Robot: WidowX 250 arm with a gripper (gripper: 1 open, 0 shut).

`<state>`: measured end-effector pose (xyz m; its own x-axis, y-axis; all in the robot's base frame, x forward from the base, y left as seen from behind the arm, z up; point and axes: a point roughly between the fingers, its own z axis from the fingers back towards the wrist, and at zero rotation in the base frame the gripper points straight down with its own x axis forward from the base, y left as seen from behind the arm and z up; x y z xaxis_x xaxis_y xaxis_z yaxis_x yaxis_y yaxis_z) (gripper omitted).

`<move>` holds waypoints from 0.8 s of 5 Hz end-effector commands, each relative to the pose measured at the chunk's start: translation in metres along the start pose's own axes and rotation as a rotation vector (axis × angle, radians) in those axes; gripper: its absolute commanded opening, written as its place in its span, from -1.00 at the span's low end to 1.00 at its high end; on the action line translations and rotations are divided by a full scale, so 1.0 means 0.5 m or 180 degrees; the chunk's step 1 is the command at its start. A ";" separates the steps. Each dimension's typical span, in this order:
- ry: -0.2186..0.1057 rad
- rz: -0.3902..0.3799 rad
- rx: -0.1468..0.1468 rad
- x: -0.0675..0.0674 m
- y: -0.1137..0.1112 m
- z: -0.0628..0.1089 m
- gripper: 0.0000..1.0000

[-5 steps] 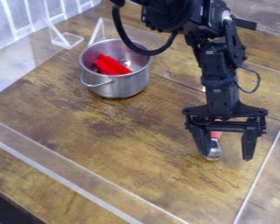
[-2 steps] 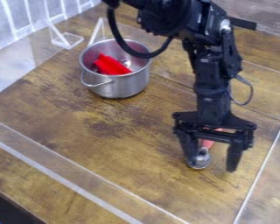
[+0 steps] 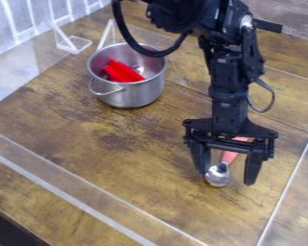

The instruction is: Move the pink spoon to the right side of the table

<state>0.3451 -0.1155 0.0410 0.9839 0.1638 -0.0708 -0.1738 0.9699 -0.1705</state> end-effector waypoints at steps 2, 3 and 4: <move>-0.0209 0.0259 -0.0066 -0.013 -0.012 0.032 -1.00; -0.0175 0.0182 0.0007 -0.015 -0.037 0.037 -1.00; -0.0145 0.0003 0.0077 -0.015 -0.067 0.063 -1.00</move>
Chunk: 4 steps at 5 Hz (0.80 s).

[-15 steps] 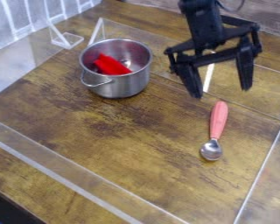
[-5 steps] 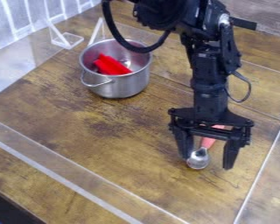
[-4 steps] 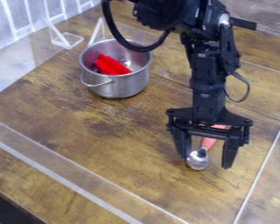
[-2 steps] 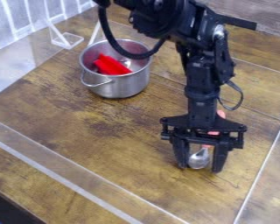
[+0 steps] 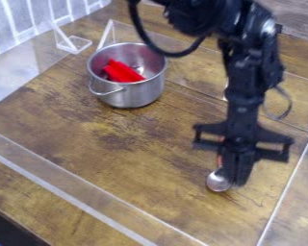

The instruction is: Move the pink spoon to the right side of the table

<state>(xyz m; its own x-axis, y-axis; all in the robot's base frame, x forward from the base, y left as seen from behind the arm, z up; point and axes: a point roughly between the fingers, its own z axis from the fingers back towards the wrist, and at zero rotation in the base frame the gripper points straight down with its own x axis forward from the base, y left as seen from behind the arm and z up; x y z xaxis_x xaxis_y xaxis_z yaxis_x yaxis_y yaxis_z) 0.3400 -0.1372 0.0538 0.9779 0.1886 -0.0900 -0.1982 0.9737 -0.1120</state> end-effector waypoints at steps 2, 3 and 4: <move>-0.0104 -0.0632 -0.0012 0.034 -0.012 0.114 -1.00; -0.0091 -0.0696 0.0006 0.029 -0.013 0.108 1.00; -0.0044 -0.0758 0.0032 0.016 -0.022 0.093 1.00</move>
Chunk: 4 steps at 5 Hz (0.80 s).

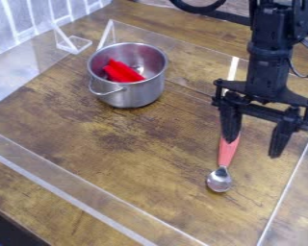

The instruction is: Move the pink spoon to the right side of the table

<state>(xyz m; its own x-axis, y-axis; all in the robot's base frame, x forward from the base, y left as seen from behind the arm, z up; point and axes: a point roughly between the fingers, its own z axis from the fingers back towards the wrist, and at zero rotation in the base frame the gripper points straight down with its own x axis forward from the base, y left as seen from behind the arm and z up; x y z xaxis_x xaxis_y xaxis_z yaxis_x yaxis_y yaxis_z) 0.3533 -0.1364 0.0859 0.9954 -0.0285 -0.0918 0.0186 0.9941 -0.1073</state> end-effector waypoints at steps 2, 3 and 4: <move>-0.0085 0.0135 0.0060 0.018 0.028 -0.019 1.00; 0.0018 0.0091 0.0107 0.020 0.053 -0.041 1.00; 0.0072 0.0033 0.0129 0.023 0.075 -0.059 1.00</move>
<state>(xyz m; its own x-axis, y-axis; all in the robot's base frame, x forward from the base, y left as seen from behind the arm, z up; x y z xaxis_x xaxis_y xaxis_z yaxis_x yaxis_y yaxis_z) 0.3581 -0.1091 0.0373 0.9873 -0.0285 -0.1565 0.0194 0.9981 -0.0592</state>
